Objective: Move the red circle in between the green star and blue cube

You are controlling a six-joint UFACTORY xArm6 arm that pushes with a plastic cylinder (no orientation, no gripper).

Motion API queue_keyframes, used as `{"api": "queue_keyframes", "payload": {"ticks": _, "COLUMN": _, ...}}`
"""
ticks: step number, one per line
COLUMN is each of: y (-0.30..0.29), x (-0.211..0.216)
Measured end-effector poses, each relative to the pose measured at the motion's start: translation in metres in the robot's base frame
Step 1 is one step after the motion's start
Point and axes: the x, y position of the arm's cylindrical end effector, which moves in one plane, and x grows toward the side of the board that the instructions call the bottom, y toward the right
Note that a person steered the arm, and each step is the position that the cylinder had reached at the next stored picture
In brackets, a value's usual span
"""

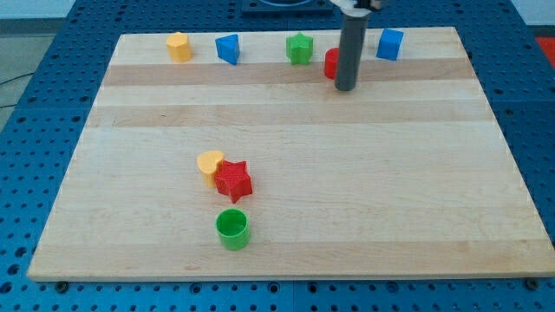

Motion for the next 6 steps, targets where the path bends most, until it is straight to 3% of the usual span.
{"api": "queue_keyframes", "payload": {"ticks": 4, "y": -0.041, "x": -0.020}}
{"api": "queue_keyframes", "payload": {"ticks": 6, "y": -0.004, "x": -0.035}}
